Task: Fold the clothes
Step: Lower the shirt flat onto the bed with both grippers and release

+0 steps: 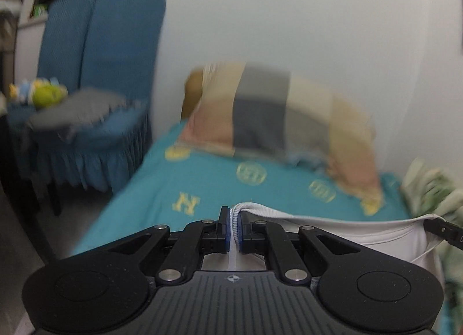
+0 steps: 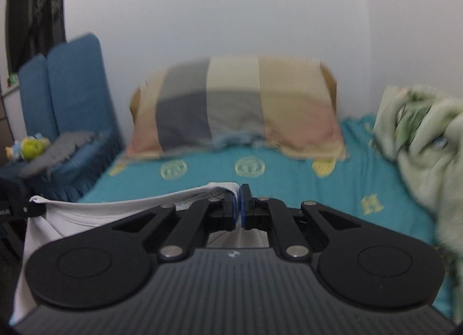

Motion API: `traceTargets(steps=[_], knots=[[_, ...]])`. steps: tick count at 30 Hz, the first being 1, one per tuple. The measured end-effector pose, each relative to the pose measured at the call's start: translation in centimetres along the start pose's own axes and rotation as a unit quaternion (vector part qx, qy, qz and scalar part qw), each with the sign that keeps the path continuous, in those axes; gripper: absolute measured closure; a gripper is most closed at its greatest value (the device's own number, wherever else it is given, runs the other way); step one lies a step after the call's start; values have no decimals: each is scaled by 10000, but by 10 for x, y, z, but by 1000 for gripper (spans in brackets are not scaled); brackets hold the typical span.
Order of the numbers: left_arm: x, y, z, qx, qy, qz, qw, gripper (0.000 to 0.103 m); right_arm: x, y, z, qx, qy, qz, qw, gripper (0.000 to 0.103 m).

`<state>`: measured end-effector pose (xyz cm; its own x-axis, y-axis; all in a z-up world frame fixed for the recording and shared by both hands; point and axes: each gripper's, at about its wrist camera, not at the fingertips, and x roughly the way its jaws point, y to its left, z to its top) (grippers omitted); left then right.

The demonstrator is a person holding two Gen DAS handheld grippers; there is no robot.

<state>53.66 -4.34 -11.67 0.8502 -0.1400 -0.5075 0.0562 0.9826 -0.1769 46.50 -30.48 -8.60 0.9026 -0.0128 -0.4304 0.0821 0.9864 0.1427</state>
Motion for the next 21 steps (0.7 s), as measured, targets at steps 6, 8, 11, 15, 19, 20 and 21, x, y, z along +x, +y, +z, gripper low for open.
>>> traceTargets(steps=[6,8,11,15,19,20,21], knots=[[110,27,-45,-114,902,94,9958,97,89,-20,-53,431,995,229,9938,95],[116,35,-59,-257,978,21,9949,97,100,-30,-65,725,1133,389,9901,94],[112,35,-67,23,887,-39,9960,96,103,-34,-68,841,1137,592,9882,91],[98,35,-56,185,975,-162,9949,80,102,-34,-57,878,1282,799,9846,78],[57,37,-41,237,842,-306,9957,41,79,-32,-50,830,1159,1043,9843,14],[45,38,-37,203,838,-399,9955,38,73,-31,-47,777,1233,1075,9835,14],[31,39,-36,211,849,-466,9951,36,67,-29,-45,723,1303,1103,9827,14]])
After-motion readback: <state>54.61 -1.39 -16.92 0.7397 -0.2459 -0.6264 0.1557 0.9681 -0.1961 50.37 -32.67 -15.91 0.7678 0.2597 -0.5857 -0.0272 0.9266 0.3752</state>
